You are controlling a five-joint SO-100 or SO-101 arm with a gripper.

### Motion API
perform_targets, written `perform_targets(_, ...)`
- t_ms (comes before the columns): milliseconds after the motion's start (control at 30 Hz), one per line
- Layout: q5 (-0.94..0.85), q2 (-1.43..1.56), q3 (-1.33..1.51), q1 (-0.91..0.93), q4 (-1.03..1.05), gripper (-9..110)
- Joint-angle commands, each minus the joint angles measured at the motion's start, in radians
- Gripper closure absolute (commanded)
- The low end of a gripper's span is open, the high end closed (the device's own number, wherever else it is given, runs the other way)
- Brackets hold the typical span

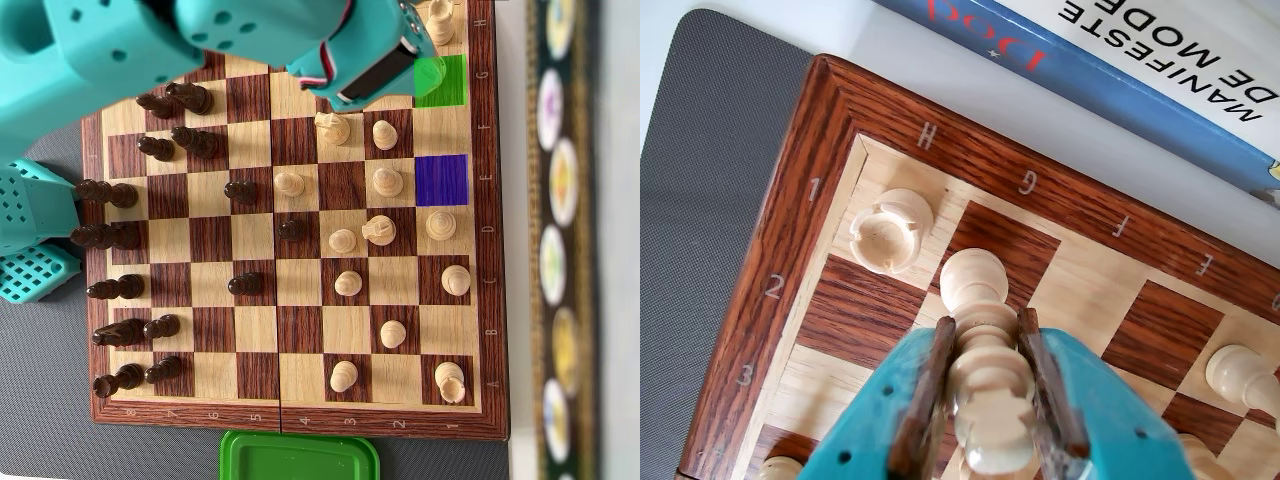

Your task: Play chess

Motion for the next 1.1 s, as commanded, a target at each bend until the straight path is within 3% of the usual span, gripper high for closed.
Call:
perform_targets(0,0.009,0.063,-0.038,0.003,-0.011,95)
perform_targets(1067,0.008,0.063,-0.035,0.023,-0.012,89)
